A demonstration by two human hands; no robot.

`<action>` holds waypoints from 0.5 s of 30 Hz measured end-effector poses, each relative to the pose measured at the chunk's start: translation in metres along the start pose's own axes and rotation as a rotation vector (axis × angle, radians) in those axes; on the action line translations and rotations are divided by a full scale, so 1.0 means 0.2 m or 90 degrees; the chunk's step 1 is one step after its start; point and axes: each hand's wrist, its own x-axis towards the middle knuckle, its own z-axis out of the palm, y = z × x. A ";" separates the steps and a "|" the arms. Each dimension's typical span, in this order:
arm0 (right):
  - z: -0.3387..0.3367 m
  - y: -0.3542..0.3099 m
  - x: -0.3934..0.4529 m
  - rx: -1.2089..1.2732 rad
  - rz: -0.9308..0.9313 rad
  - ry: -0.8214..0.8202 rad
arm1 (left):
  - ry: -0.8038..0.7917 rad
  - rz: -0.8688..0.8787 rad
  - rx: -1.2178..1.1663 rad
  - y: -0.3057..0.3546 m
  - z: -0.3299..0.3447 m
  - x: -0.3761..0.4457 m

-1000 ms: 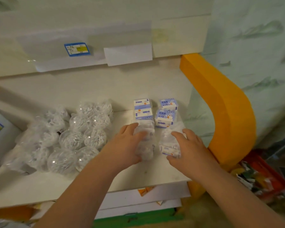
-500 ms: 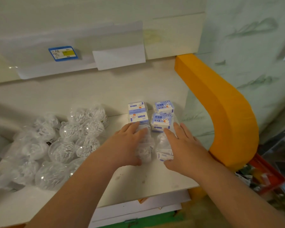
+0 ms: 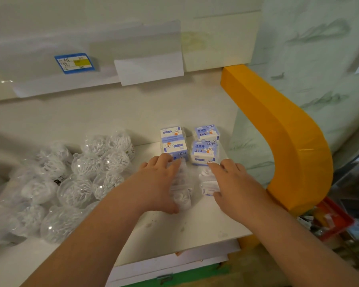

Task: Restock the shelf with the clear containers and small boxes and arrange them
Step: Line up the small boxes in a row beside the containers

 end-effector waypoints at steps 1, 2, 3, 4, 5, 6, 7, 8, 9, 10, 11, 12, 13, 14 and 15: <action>0.00 0.01 0.00 0.006 -0.004 -0.003 | -0.008 -0.006 0.002 0.00 0.00 0.00; 0.00 0.01 0.00 0.015 -0.007 -0.005 | -0.015 -0.009 0.004 0.00 0.01 -0.01; 0.00 0.02 0.00 0.026 -0.009 -0.005 | -0.019 -0.009 0.006 0.00 0.01 -0.02; 0.00 0.03 0.00 0.041 -0.008 -0.004 | -0.017 -0.006 0.009 0.00 0.01 -0.03; 0.00 0.03 0.00 0.055 -0.005 -0.001 | -0.012 -0.004 0.010 0.01 0.01 -0.03; 0.01 0.03 0.01 0.066 -0.003 0.003 | -0.007 -0.002 0.012 0.01 0.02 -0.05; 0.01 0.03 0.01 0.073 0.000 0.006 | -0.006 0.001 0.013 0.02 0.02 -0.06; 0.01 0.03 0.01 0.079 0.003 0.007 | -0.007 0.005 0.013 0.02 0.02 -0.08; 0.01 0.02 0.02 0.085 0.006 0.007 | -0.008 0.010 0.013 0.03 0.02 -0.10; 0.02 0.02 0.02 0.094 0.009 0.008 | -0.005 0.016 0.013 0.04 0.02 -0.12; 0.02 0.02 0.03 0.108 0.010 0.013 | -0.001 0.022 0.013 0.04 0.02 -0.14; 0.03 0.01 0.03 0.124 0.009 0.022 | 0.003 0.028 0.014 0.05 0.02 -0.16; 0.04 0.00 0.04 0.142 0.008 0.033 | 0.006 0.035 0.014 0.05 0.03 -0.18; 0.04 -0.01 0.04 0.159 0.006 0.043 | 0.010 0.044 0.015 0.06 0.03 -0.20; 0.05 -0.02 0.04 0.170 0.004 0.052 | 0.013 0.053 0.016 0.06 0.03 -0.22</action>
